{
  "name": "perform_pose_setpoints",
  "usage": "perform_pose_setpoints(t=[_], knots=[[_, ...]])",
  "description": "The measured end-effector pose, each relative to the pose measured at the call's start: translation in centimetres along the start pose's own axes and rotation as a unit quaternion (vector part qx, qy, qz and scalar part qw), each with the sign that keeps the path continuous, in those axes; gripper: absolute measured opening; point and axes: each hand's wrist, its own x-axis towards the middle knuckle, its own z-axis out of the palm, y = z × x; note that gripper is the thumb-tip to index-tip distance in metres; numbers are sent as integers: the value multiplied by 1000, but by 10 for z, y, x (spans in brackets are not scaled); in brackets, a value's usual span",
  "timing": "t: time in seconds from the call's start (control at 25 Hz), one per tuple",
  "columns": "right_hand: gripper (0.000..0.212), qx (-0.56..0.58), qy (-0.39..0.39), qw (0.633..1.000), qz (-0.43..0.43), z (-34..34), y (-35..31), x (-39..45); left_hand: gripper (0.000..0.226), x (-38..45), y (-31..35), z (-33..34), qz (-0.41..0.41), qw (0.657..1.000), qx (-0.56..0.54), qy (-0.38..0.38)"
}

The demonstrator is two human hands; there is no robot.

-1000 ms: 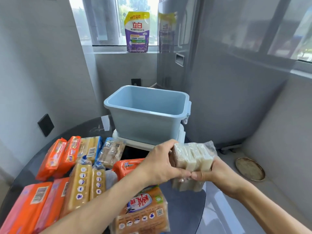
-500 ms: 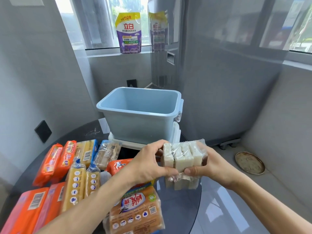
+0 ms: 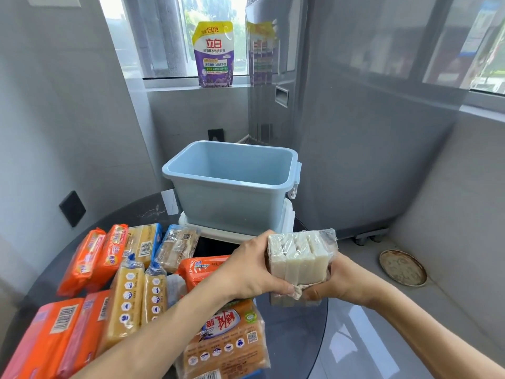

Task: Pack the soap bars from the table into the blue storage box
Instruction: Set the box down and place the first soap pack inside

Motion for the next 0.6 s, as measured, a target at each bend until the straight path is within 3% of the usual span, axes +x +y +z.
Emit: perform_pose_setpoints(t=[0.12, 0.4, 0.6], knots=[[67, -20, 59, 998, -32, 7, 7, 0, 66, -3, -1, 3, 11, 999, 29, 20], [56, -30, 69, 997, -24, 11, 4, 4, 66, -5, 3, -6, -15, 1000, 15, 7], [60, -28, 87, 991, -99, 10, -50, 21, 70, -9, 32, -67, 39, 999, -24, 26]])
